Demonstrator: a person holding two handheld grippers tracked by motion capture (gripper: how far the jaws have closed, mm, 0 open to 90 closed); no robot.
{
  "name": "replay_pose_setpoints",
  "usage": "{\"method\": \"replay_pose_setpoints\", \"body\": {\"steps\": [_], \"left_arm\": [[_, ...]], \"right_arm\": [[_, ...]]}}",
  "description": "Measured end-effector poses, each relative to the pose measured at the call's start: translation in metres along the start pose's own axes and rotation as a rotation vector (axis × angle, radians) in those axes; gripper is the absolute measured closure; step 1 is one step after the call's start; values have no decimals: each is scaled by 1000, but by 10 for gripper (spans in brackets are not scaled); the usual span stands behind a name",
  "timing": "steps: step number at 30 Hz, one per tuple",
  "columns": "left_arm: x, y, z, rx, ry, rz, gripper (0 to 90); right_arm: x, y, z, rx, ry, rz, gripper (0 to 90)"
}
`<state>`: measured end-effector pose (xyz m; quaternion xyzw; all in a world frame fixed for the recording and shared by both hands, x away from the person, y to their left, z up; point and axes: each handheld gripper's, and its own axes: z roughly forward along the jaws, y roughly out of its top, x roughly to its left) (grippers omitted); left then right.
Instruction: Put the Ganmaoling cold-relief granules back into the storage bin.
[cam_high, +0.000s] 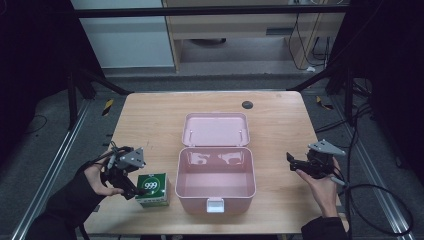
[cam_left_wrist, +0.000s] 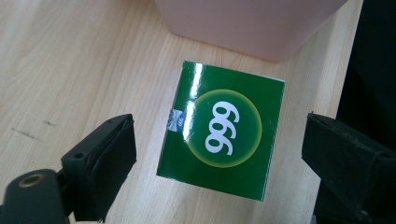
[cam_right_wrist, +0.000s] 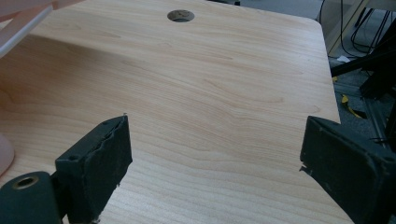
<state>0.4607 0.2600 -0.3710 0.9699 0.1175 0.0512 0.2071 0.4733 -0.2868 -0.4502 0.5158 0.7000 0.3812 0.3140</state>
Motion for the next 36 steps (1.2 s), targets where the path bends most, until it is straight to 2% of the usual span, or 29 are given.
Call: {"method": "replay_pose_setpoints", "body": {"steps": [8, 13, 19, 28, 30, 36], "left_arm": [[-1, 1, 15, 29, -25, 27, 44], [0, 2, 23, 55, -15, 42, 29], [0, 4, 29, 51, -15, 55, 28], [1, -1, 46, 101, -22, 59, 26], [1, -3, 50, 98, -27, 48, 26], [1, -5, 55, 97, -34, 51, 29]], "right_arm": [[2, -1, 3, 21, 7, -19, 80], [2, -2, 4, 23, 6, -24, 73], [3, -2, 4, 26, 13, -21, 68], [3, -4, 6, 36, 16, -26, 61], [3, -4, 6, 36, 17, -26, 61], [4, -5, 8, 46, 19, -37, 61]]}}
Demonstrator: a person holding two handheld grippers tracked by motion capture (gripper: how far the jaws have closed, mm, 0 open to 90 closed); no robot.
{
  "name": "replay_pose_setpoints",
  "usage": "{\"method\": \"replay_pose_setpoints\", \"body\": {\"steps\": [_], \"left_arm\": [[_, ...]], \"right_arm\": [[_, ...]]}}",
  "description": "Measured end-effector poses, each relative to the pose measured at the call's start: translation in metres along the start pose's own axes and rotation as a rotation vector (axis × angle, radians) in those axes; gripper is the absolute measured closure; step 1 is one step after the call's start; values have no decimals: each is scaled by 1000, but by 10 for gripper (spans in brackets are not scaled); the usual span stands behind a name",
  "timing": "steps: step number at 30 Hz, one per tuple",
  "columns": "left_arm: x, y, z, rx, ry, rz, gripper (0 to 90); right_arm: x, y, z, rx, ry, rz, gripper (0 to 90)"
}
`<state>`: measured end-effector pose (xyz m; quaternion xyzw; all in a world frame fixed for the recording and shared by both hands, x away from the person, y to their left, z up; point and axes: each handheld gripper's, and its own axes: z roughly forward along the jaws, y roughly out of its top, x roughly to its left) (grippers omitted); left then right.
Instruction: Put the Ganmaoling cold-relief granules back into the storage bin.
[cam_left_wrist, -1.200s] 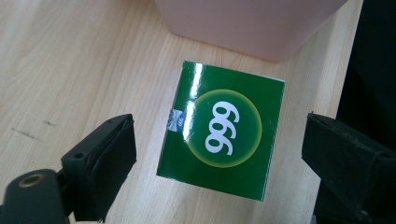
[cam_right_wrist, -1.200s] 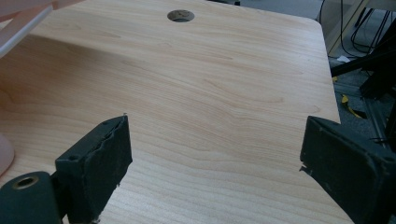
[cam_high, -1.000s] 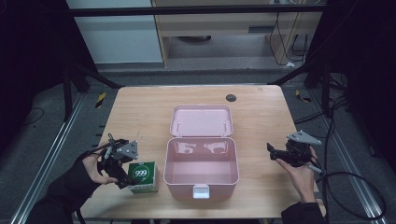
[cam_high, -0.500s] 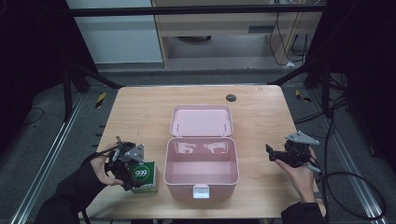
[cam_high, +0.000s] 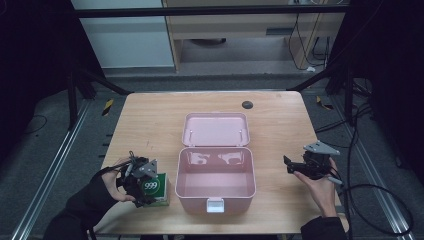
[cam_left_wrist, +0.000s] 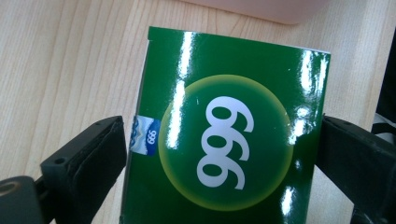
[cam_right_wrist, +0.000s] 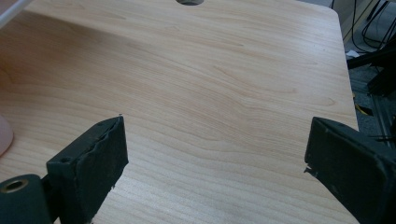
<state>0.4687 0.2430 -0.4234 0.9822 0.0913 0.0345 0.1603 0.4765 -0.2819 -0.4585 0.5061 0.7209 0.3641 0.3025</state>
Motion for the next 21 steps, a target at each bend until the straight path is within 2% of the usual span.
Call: {"method": "replay_pose_setpoints", "body": {"steps": [9, 21], "left_arm": [[3, 0, 15, 27, -27, 4, 50], [5, -2, 16, 16, -50, 4, 125]], "right_arm": [[2, -1, 2, 12, 6, -10, 60], [2, -3, 4, 25, 8, -18, 60]]}}
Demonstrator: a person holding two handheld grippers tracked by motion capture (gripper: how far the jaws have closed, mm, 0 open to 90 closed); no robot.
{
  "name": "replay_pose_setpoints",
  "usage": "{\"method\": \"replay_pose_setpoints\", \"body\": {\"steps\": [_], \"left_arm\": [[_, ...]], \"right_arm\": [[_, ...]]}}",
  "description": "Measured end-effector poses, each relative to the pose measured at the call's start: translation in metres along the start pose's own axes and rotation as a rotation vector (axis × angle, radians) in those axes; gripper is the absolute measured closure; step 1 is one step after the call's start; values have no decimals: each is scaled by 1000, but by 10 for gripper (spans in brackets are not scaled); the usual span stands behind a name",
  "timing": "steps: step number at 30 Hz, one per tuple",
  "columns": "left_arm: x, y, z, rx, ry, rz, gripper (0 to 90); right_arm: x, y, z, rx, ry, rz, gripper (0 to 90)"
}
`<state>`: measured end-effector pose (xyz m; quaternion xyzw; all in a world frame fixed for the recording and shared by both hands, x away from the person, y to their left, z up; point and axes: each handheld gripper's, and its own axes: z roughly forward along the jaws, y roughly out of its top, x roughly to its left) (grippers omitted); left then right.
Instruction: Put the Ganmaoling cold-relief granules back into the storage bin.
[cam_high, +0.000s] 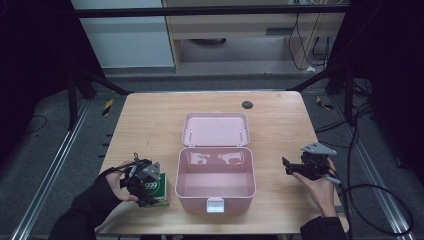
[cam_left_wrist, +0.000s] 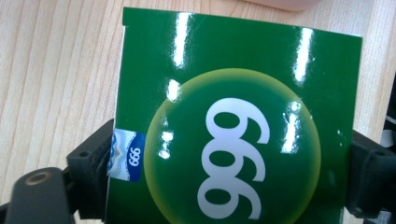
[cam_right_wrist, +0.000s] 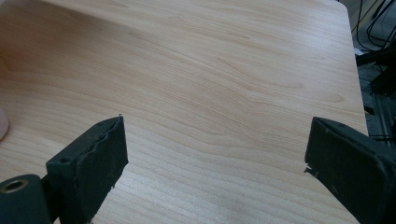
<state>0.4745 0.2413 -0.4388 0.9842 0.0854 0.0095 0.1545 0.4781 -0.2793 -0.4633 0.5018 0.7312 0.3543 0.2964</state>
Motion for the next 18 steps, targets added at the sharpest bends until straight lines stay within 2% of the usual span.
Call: {"method": "replay_pose_setpoints", "body": {"steps": [8, 12, 15, 18], "left_arm": [[1, 1, -2, 0, -11, -10, 140], [-1, 4, -12, -20, -6, -12, 141], [-4, 5, -21, -13, 11, -7, 142], [-4, 5, -30, -26, 21, -18, 142]], "right_arm": [[-1, -1, 0, -5, 2, -1, 60], [-1, -2, 1, 4, -1, -5, 60], [-1, -2, 1, 1, 0, -3, 60], [-1, -2, 0, 1, 3, -3, 59]]}}
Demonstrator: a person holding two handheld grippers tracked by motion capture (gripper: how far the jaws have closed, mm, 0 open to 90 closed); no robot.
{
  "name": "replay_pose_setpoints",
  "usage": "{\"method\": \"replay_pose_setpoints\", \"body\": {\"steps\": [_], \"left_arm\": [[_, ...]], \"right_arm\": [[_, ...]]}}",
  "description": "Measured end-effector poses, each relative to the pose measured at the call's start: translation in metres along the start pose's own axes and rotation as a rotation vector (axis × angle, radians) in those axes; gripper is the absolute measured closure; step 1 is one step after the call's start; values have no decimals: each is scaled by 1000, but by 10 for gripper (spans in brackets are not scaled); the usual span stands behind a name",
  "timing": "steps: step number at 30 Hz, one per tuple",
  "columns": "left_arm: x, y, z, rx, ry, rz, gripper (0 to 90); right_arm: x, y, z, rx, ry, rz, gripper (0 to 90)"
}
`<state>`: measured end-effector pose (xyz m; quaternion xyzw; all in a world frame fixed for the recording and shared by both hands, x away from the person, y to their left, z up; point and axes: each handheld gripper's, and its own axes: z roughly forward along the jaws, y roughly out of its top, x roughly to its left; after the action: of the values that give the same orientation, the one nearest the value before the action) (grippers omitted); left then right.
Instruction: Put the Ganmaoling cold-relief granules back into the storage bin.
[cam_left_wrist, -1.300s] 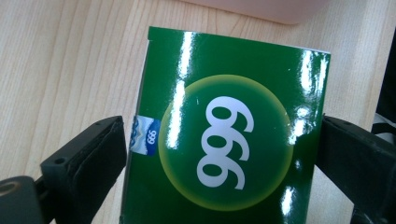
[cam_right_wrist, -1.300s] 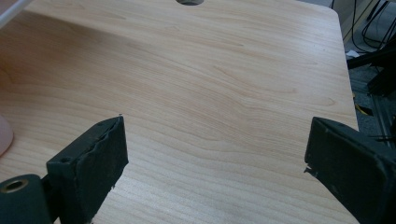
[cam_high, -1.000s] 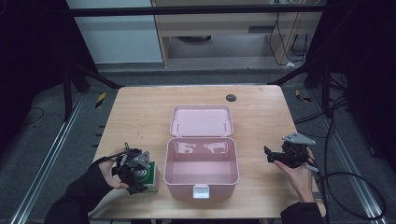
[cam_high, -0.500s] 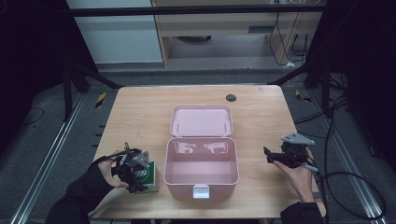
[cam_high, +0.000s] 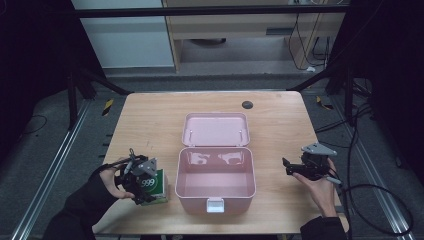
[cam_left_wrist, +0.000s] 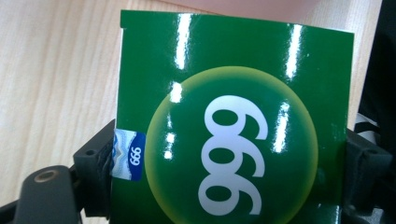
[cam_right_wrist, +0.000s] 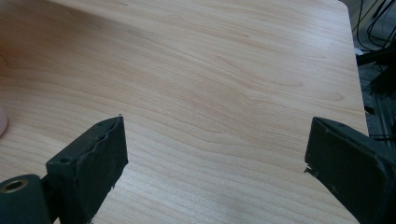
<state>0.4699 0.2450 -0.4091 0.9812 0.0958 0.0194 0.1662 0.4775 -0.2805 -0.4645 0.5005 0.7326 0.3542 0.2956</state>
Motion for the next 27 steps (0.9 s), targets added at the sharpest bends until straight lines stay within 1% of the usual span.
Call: {"method": "replay_pose_setpoints", "body": {"steps": [1, 2, 6, 8, 9, 11, 14, 15, 18, 19, 20, 24, 25, 26, 27], "left_arm": [[0, 0, 0, 0, 0, 0, 142], [0, 0, -6, -13, -4, -11, 142], [0, 0, -17, -11, 18, -9, 142], [0, 0, -19, -14, 20, -15, 142], [1, 1, -25, -20, 28, -17, 142], [1, 2, -30, -24, 32, -22, 142], [1, 4, -37, -41, 38, -19, 142], [1, 4, -37, -41, 38, -19, 143], [2, 5, -47, -68, 41, -26, 143], [2, 5, -47, -68, 41, -26, 143], [2, 6, -51, -73, 44, -26, 143], [2, 8, -58, -79, 50, -32, 143], [1, 10, -63, -81, 56, -29, 143], [1, 10, -63, -81, 56, -29, 144], [1, 11, -66, -89, 55, -33, 144]], "right_arm": [[0, 0, 0, 0, 0, 0, 59], [0, 0, 0, 0, 1, -1, 59], [0, -1, 0, 0, -6, -2, 58], [0, -1, 0, 1, -5, -1, 58], [0, -1, 0, 2, -5, 0, 58], [0, -1, 0, 2, -4, -1, 58], [1, -1, 0, 5, -5, -2, 58], [1, -1, 0, 5, -5, -2, 58], [1, -2, -1, 6, -6, -2, 59], [1, -2, -1, 6, -6, -2, 59], [1, -2, -1, 2, -7, -5, 59], [1, -2, -1, 1, -5, -3, 59], [1, -2, -1, 3, -5, -4, 59], [1, -2, -1, 3, -5, -4, 59], [2, -2, -1, 6, -3, -3, 59]]}}
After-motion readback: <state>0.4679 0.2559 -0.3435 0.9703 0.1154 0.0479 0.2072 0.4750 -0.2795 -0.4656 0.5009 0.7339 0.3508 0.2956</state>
